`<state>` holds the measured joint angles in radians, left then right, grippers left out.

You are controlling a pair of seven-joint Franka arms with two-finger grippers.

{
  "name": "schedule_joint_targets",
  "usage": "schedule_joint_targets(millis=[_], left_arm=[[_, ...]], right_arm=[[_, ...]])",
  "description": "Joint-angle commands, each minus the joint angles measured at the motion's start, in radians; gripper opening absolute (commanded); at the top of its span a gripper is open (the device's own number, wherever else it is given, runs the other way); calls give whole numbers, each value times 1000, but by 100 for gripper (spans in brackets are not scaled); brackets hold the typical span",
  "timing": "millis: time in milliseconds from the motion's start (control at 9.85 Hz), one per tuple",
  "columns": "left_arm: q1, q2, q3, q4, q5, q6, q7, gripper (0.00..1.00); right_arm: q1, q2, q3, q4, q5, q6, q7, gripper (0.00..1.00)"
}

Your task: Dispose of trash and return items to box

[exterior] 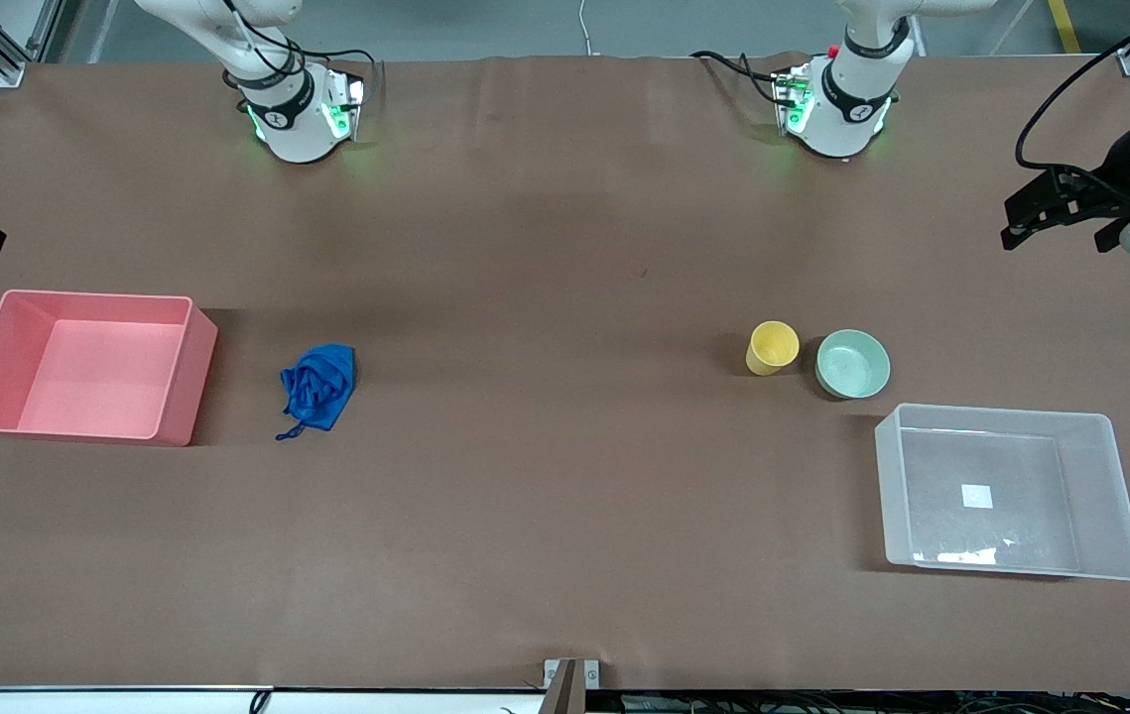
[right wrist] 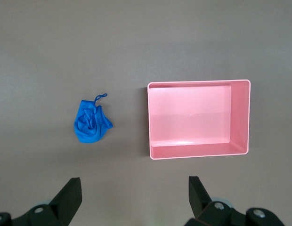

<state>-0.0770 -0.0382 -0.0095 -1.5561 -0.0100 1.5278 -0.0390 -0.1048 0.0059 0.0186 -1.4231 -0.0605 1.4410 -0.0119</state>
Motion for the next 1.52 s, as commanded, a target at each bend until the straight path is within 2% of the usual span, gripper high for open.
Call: schedule_joint_targets(millis=[0,406,609,812,1016,1219,1422], left_arm=[[0,3,0,-33,12,8,13,100],[0,4,11,-30,10,5,21,100],[-6,14,14,-62,10,40,21,100],[-4,9,42,-195,10,174,24,100],[0,8,48,-347,10,334,25,99],[-3,12,75,-492,10,456,25,99],[-3,38,77,-657,10,657,25,99]], right_arm=[[16,-17,-16,-10,-6,2,15,100],[14,-15,-12,-10,1,6,15,100],[43,-4,-8,-5,-1,13,0,100],[95,29,-6,-52,1,24,16,100],[163,104,9,-126,1,114,126,100],[209,132,11,-305,1,281,142,100],[232,135,11,-535,1,568,144,100]])
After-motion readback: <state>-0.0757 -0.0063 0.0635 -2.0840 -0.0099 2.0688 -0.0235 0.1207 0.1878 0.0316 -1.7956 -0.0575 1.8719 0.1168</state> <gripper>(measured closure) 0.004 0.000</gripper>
